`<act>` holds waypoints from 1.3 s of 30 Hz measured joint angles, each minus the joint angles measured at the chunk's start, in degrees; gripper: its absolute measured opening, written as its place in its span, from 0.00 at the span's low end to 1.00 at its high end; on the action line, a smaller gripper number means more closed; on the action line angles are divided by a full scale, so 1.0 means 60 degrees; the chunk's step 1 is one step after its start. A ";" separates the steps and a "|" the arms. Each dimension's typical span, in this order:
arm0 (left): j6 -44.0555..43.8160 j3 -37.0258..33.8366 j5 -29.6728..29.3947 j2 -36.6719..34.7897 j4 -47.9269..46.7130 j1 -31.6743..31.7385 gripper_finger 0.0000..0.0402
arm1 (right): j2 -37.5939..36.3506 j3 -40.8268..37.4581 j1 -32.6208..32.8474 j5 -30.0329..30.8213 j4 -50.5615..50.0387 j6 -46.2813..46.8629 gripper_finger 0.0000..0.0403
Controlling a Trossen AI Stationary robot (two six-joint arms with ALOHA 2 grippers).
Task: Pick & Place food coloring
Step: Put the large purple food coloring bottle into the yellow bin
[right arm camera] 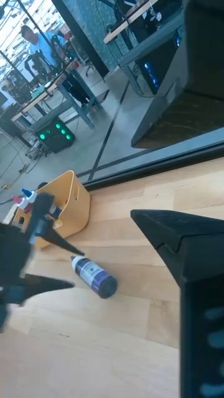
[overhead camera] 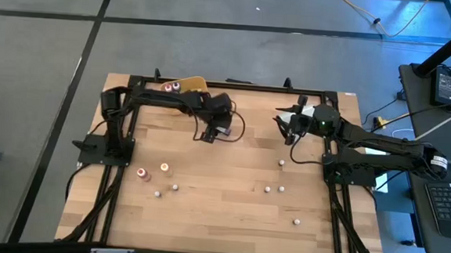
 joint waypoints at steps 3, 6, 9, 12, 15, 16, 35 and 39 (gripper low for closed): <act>-0.0165 -0.0055 0.2339 -0.0555 0.0107 0.0518 0.54 | 0.0002 0.0000 -0.0004 0.0004 -0.0032 0.0000 0.43; -0.0337 -0.0455 0.4866 -0.0891 0.0795 0.1089 0.54 | -0.0001 0.0000 0.0000 0.0004 -0.0033 0.0002 0.43; -0.0641 -0.1178 0.6168 -0.0912 0.2376 0.1495 0.55 | 0.0002 0.0000 -0.0004 0.0004 -0.0033 0.0002 0.43; -0.1112 -0.2100 0.6286 -0.0912 0.4293 0.1741 0.54 | 0.0001 0.0000 0.0000 0.0003 -0.0033 0.0002 0.43; -0.1737 -0.2911 0.6129 -0.0908 0.5695 0.1883 0.54 | -0.0002 0.0000 -0.0004 0.0002 -0.0027 0.0002 0.43; -0.1948 -0.3110 0.5992 -0.0908 0.6009 0.1914 0.54 | -0.0002 0.0000 -0.0004 0.0002 -0.0024 0.0002 0.43; -0.4470 -0.6320 0.2003 -0.0904 0.9582 0.1324 0.54 | 0.0002 0.0000 -0.0007 0.0000 0.0004 -0.0009 0.43; -0.4887 -0.6978 0.1993 -0.0904 1.0732 0.1231 0.54 | 0.0002 0.0000 -0.0007 -0.0002 0.0004 -0.0009 0.43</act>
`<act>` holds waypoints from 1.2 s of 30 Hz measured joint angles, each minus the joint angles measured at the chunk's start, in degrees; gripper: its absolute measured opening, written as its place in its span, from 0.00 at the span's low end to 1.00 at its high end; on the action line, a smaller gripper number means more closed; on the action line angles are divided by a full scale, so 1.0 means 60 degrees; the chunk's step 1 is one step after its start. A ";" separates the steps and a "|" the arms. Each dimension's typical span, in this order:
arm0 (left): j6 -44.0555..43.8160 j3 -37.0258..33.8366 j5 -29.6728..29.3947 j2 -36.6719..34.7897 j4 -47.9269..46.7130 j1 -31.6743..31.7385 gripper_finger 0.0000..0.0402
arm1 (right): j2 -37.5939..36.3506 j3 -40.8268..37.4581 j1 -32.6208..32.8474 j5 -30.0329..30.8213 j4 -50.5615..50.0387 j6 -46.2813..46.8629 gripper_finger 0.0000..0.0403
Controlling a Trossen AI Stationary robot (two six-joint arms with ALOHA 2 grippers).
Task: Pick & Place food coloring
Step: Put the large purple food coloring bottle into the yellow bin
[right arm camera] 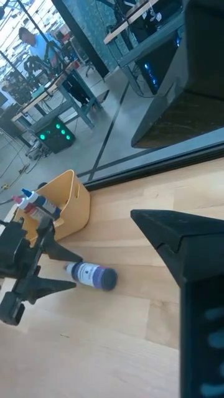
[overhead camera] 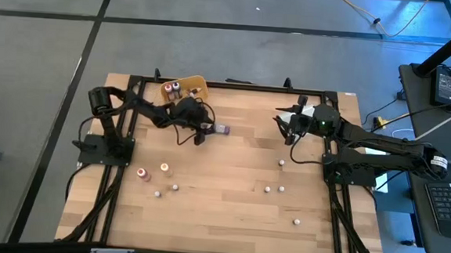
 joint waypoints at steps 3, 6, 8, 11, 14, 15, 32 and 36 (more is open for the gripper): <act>-0.0132 -0.0386 -0.0172 0.0000 0.0746 -0.0170 0.55 | 0.0000 0.0000 0.0000 0.0001 0.0000 0.0000 0.43; -0.0306 -0.0584 -0.1022 0.0000 0.0844 -0.0455 0.54 | -0.0003 0.0000 0.0000 -0.0002 0.0000 0.0000 0.43; -0.0350 -0.0652 -0.1447 0.0010 0.0838 -0.0678 0.54 | -0.0003 0.0000 0.0000 -0.0002 0.0000 0.0000 0.43; -0.0285 -0.0693 -0.1965 0.0140 0.1049 -0.0989 0.54 | 0.0000 0.0000 0.0000 -0.0002 0.0000 0.0000 0.43; -0.0355 -0.0700 -0.2180 0.0430 0.1378 -0.1165 0.55 | -0.0002 0.0000 0.0000 -0.0004 0.0000 0.0000 0.43; -0.0354 -0.0699 -0.2177 0.0579 0.1620 -0.1198 0.55 | 0.0000 0.0000 0.0000 -0.0006 0.0000 0.0000 0.43; -0.0357 -0.0693 -0.2145 0.1596 0.3282 -0.1371 0.54 | -0.0002 0.0000 0.0002 -0.0177 0.0000 0.0000 0.43; -0.0350 -0.0693 -0.2152 0.1596 0.3273 -0.1371 0.55 | -0.0004 0.0000 0.0000 -0.0173 0.0000 0.0000 0.43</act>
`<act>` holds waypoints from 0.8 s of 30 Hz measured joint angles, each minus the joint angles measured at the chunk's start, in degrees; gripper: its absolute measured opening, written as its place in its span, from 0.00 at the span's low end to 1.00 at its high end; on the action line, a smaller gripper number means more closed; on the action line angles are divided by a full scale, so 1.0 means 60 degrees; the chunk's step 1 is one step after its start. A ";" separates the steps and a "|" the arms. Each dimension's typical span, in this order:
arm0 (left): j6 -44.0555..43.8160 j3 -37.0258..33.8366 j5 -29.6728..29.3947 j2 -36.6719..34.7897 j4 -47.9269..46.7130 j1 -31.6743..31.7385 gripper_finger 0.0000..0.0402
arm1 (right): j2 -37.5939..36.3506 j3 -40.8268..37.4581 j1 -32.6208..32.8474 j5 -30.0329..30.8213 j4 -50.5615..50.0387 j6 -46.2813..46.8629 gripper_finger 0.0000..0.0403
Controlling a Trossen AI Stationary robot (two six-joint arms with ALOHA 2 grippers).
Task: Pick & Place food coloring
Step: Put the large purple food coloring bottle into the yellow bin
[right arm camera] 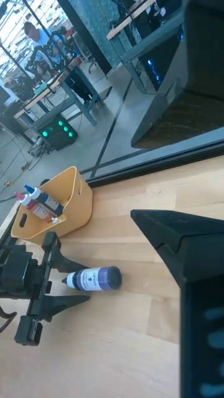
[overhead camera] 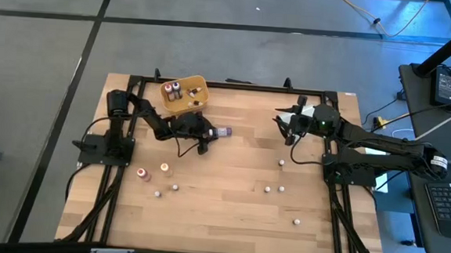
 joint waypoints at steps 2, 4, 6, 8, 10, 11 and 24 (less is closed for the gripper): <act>0.0000 0.0000 0.0004 0.0000 -0.0007 0.0000 0.55 | 0.0002 0.0000 0.0000 0.0002 -0.0002 0.0000 0.43; 0.0000 0.0004 0.0004 0.0000 -0.0015 0.0000 0.54 | 0.0004 0.0000 0.0003 0.0001 0.0000 0.0000 0.43; 0.0004 0.0007 0.0004 -0.0004 -0.0042 0.0000 0.53 | 0.0000 0.0000 0.0000 0.0004 0.0000 0.0000 0.43; 0.0004 0.0007 0.0004 -0.0007 -0.0057 0.0000 0.53 | 0.0004 0.0000 0.0000 0.0004 0.0000 0.0000 0.43; 0.0006 0.0007 0.0007 -0.0007 -0.0062 0.0000 0.52 | 0.0000 0.0000 0.0001 0.0004 0.0000 0.0000 0.43; 0.0007 0.0007 0.0007 -0.0007 -0.0063 0.0000 0.51 | 0.0002 0.0000 0.0002 0.0004 0.0000 0.0000 0.43; 0.0011 0.0007 -0.0047 -0.0010 -0.0087 -0.0004 0.41 | 0.0002 0.0000 0.0000 0.0007 0.0022 -0.0002 0.43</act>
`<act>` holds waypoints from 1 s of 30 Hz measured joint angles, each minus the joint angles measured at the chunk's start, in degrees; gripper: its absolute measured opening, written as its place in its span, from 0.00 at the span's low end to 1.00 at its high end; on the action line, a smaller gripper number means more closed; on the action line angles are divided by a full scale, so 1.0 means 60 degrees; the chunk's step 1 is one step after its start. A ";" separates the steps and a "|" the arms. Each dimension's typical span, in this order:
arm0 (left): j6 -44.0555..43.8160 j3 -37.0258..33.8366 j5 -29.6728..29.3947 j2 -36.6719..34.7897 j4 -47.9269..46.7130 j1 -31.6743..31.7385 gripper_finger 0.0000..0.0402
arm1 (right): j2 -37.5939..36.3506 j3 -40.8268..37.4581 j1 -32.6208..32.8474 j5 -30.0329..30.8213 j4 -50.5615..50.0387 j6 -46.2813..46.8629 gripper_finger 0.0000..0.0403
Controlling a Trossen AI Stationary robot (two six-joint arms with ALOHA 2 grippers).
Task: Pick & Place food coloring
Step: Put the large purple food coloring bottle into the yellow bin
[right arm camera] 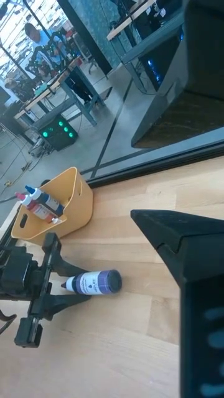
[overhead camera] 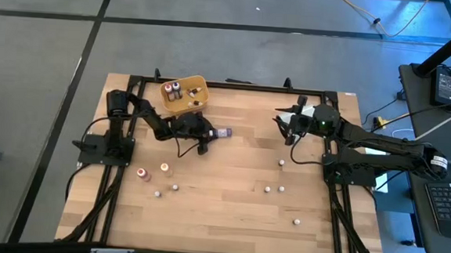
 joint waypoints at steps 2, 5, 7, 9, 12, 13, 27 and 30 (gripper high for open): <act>0.0003 0.0000 -0.0036 -0.0110 -0.0146 0.0000 0.37 | 0.0002 0.0000 0.0003 0.0004 0.0004 -0.0001 0.43; 0.0009 -0.0011 -0.0127 -0.0390 -0.0492 0.0009 0.37 | 0.0001 0.0000 0.0004 0.0004 0.0007 -0.0002 0.43; 0.0004 -0.0018 -0.0146 -0.0674 -0.0619 0.0011 0.37 | 0.0002 0.0000 0.0000 0.0004 0.0007 -0.0002 0.43; -0.0005 -0.0015 -0.0156 -0.1084 -0.0836 0.0011 0.37 | -0.0002 0.0000 0.0002 0.0004 0.0007 -0.0002 0.43; -0.0150 0.0091 -0.0614 -0.1831 -0.1675 0.0000 0.37 | 0.0000 0.0000 0.0004 0.0004 0.0011 -0.0002 0.43; -0.0198 0.0230 -0.0931 -0.2116 -0.2147 0.0004 0.37 | -0.0002 0.0000 0.0000 0.0004 0.0011 -0.0002 0.43; 0.1178 0.5367 -0.2827 -0.3964 -1.4551 0.0663 0.37 | -0.0002 0.0002 0.0002 0.0000 0.0047 0.0000 0.43; 0.1177 0.6424 -0.2818 -0.3979 -1.6302 0.0955 0.37 | -0.0002 0.0000 0.0000 0.0004 0.0047 -0.0002 0.43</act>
